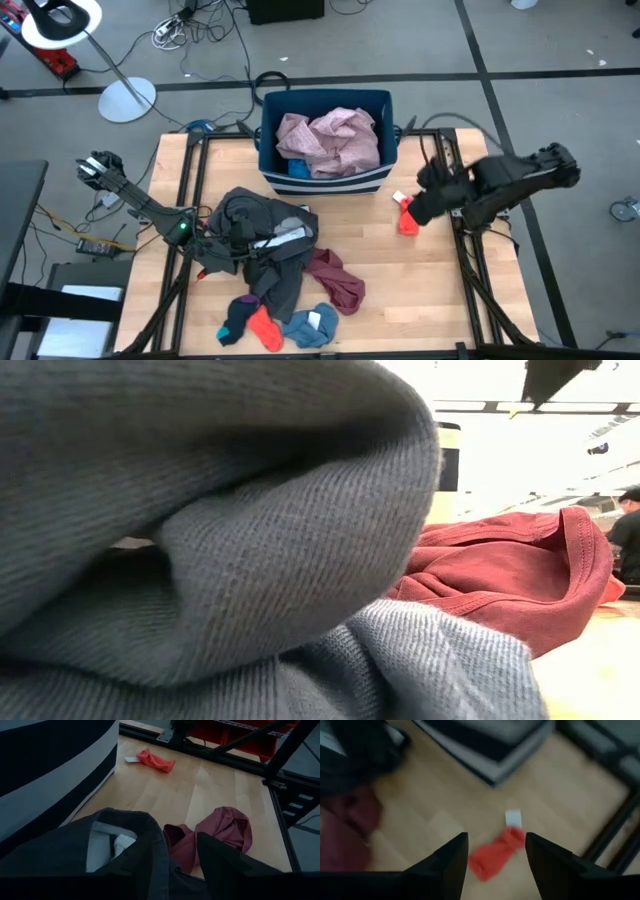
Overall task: Sort clothes
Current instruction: Put the right orange sock into the laundry bin
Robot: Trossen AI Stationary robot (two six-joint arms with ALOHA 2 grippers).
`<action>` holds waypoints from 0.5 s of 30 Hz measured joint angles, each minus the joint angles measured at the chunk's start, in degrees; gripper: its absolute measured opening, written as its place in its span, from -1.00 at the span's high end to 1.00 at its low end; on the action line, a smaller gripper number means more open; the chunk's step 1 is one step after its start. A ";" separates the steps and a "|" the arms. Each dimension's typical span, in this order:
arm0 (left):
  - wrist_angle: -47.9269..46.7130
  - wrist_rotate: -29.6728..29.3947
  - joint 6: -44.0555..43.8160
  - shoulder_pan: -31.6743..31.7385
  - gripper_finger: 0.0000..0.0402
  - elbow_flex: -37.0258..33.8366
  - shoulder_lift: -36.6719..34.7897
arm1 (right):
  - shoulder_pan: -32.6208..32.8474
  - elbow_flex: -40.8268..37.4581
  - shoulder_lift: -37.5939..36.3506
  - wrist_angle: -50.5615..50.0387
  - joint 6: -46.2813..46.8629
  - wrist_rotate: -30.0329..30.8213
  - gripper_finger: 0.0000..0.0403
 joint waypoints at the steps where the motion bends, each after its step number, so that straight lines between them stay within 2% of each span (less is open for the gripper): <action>1: 0.00 0.02 -0.01 0.00 0.22 0.00 0.00 | 0.96 -3.33 -0.98 0.94 2.60 -0.06 0.02; 7: 0.04 0.00 -0.02 0.00 0.22 0.00 -0.01 | 3.89 -20.90 -4.71 9.05 14.14 -0.38 0.02; 15: 0.09 0.00 -0.24 0.00 0.22 0.00 -0.02 | 3.44 -35.65 -2.86 22.99 18.67 -1.66 0.02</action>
